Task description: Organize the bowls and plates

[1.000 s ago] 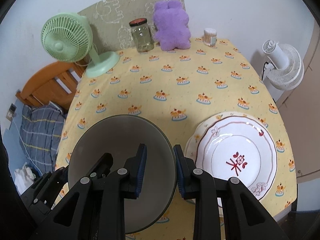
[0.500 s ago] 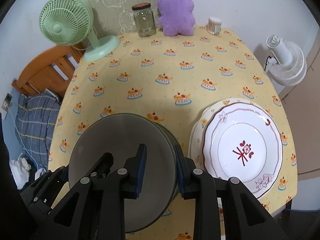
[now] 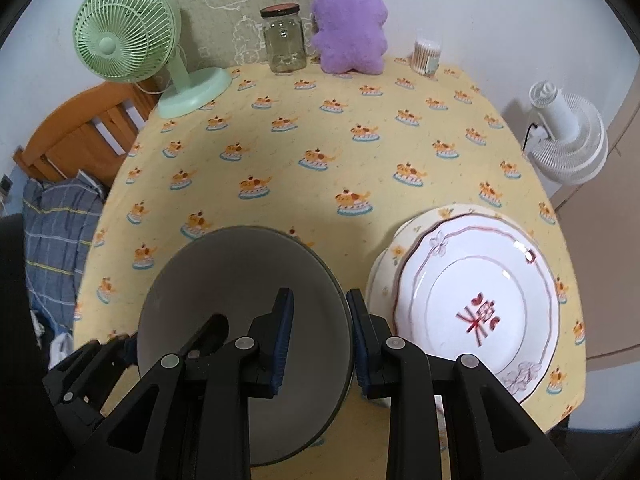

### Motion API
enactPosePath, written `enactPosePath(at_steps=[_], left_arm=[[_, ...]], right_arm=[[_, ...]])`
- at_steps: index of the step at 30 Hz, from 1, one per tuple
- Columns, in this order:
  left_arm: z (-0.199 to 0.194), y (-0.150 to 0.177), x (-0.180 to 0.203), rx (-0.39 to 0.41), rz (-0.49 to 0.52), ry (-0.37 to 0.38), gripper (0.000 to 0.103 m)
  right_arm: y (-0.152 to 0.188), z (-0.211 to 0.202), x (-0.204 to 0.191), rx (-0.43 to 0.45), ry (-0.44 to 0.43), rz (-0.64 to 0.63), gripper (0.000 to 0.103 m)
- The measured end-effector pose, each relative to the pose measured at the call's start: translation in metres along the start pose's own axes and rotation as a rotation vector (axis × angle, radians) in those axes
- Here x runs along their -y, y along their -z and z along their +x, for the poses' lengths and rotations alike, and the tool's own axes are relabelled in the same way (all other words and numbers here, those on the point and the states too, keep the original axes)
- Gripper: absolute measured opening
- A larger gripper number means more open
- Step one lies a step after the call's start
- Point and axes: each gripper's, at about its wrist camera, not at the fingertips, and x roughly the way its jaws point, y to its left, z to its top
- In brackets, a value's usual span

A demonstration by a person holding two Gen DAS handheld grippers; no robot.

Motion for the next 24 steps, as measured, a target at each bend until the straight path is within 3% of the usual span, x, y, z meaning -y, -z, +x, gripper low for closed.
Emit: enactPosePath(at_steps=[7, 15, 17, 22, 24], left_arm=[[0.005, -0.001, 0.001, 0.002, 0.008, -0.003, 0.037], [0.012, 0.004, 0.005, -0.001, 0.045, -0.034, 0.04], [0.011, 0.005, 0.006, 0.0, 0.055, -0.027, 0.043], [0.004, 0.006, 0.004, -0.007, 0.048, 0.018, 0.065], [0.002, 0.006, 0.0, -0.006, 0.034, 0.022, 0.07]], right_arm=[[-0.003, 0.004, -0.001, 0.028, 0.0, -0.035, 0.031], [0.002, 0.017, 0.003, -0.008, 0.004, -0.039, 0.031], [0.005, 0.021, 0.006, -0.03, -0.011, -0.019, 0.031], [0.007, 0.02, 0.012, -0.043, -0.05, 0.009, 0.031], [0.007, 0.016, 0.014, -0.045, -0.061, 0.017, 0.036]])
